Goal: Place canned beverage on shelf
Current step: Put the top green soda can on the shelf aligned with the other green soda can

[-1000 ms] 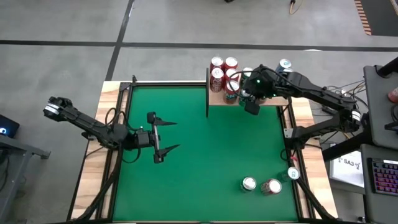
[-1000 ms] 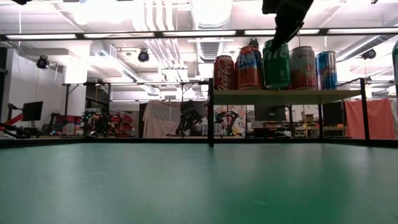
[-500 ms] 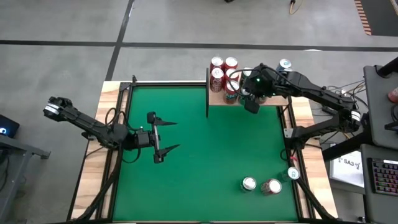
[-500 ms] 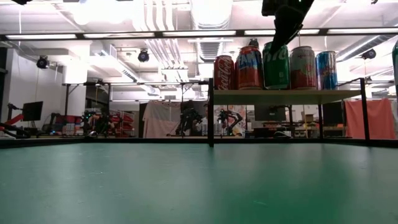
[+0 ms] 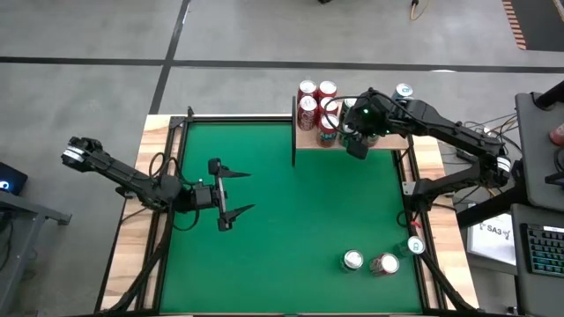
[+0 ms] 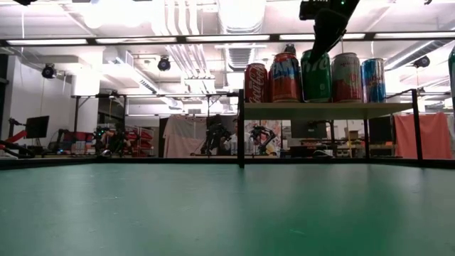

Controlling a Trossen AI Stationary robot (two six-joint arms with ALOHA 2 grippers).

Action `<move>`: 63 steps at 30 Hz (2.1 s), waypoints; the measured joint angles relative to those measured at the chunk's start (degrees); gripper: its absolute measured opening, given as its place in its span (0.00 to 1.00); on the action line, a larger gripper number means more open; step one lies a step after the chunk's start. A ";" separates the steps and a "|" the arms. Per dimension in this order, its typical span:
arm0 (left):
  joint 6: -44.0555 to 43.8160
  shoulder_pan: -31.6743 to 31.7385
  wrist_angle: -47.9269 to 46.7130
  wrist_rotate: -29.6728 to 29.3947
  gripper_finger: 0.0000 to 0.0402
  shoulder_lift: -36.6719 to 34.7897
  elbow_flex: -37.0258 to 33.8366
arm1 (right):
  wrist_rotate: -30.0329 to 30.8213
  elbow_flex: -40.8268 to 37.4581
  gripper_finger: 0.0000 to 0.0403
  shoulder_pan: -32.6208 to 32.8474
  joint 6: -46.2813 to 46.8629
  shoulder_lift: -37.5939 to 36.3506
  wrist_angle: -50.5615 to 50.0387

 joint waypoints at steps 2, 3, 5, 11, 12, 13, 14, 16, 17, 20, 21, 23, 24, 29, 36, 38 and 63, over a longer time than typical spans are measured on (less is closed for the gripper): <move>0.00 0.00 0.00 0.00 0.88 0.00 0.00 | 0.00 0.00 0.72 0.00 -0.18 0.06 -0.01; 0.00 0.00 0.00 0.00 0.88 0.00 0.00 | 0.00 0.00 0.72 0.00 -0.22 0.06 -0.02; 0.02 0.00 0.00 -0.01 0.88 0.00 0.00 | 0.00 0.00 0.72 0.00 -0.22 0.06 -0.02; 0.02 -0.04 0.02 -0.02 0.88 0.00 0.00 | 0.00 0.00 0.72 0.00 -0.15 0.06 -0.02; 0.02 -0.04 0.01 -0.02 0.88 0.00 0.00 | 0.00 0.00 0.72 0.00 -0.08 0.06 -0.02; 0.02 -0.04 0.02 -0.02 0.88 0.00 0.00 | 0.00 0.00 0.72 0.00 -0.03 0.06 -0.02; 0.02 -0.04 0.02 -0.02 0.88 0.00 0.00 | 0.00 0.00 0.72 0.00 -0.03 0.06 -0.02; 0.02 -0.04 0.02 -0.02 0.88 0.00 0.00 | 0.00 0.00 0.73 0.00 -0.03 0.06 0.02; 0.02 -0.04 0.02 -0.02 0.88 0.00 0.00 | 0.00 0.00 0.73 0.00 -0.03 0.06 0.04; 0.02 -0.02 0.02 -0.02 0.88 0.00 0.00 | 0.00 0.00 0.74 0.00 0.00 0.06 0.15; 0.02 -0.02 0.02 -0.02 0.88 0.00 0.00 | 0.00 0.00 0.74 0.00 0.03 0.06 0.15; 0.02 -0.04 0.02 -0.02 0.88 0.02 0.04 | 0.00 0.00 0.76 0.00 0.43 0.06 0.15; 0.02 -0.02 0.02 -0.02 0.88 0.02 0.09 | 0.00 0.00 0.77 0.00 0.45 0.06 0.15; 0.02 -0.02 0.04 -0.03 0.88 0.02 0.15 | 0.20 0.00 0.85 0.00 0.66 0.06 0.61; 0.02 -0.04 0.04 -0.04 0.88 0.02 0.17 | 0.66 0.00 0.87 0.01 0.80 0.04 0.46; 0.02 -0.04 0.03 -0.04 0.88 0.02 0.17 | 2.35 0.00 0.87 0.02 0.79 0.04 0.48; 0.02 -0.02 0.02 -0.04 0.88 0.02 0.22 | -0.84 10.89 0.75 5.91 8.66 -0.29 -0.29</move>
